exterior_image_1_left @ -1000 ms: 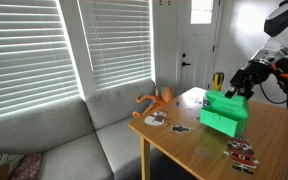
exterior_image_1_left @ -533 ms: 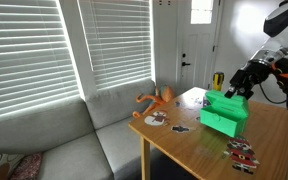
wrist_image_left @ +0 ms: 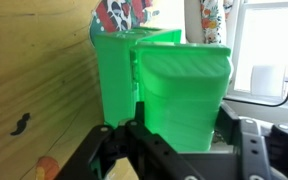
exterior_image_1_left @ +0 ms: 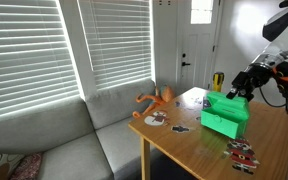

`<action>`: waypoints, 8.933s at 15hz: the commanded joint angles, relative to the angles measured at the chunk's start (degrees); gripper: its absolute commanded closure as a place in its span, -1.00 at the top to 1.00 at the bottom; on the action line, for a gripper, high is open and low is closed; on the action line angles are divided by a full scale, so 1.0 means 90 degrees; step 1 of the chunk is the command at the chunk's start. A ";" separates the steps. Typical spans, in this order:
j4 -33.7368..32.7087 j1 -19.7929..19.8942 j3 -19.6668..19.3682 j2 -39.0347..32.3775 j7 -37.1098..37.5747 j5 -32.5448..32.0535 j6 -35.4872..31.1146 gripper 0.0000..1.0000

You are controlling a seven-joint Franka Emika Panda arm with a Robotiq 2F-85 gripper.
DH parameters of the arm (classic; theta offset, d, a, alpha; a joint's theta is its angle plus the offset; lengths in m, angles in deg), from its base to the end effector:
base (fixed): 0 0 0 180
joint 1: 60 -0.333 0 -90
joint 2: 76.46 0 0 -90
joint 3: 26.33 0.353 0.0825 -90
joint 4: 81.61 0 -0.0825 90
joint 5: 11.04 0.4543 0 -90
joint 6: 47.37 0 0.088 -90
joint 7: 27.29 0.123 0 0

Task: Open the green lunch box, put the blue car in the green lunch box

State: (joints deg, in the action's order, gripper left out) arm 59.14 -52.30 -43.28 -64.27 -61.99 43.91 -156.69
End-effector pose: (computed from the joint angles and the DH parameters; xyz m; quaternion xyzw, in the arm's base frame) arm 0.4649 -0.1334 0.3607 -0.8777 0.1412 -0.0730 0.4521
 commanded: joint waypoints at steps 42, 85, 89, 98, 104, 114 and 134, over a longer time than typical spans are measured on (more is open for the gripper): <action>-0.1045 0.0384 0.0295 -0.1491 -0.1561 0.0637 0.1172 -0.13; -0.1054 0.0799 0.0234 -0.2050 -0.1639 0.1555 0.2808 -0.13; -0.1065 0.0814 0.0235 -0.2077 -0.1895 0.1665 0.3005 -0.13; -0.1066 0.0808 0.0166 -0.2121 -0.1716 0.1581 0.2937 -0.13; -0.1084 0.0816 0.0137 -0.2201 -0.1616 0.1501 0.2825 -0.13; -0.1102 0.0797 0.0159 -0.2339 -0.1452 0.1360 0.2691 -0.13; -0.1132 0.0797 0.0168 -0.2334 -0.1498 0.1429 0.2603 0.40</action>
State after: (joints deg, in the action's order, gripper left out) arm 49.76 -45.31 -42.05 -84.22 -75.28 57.46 -132.46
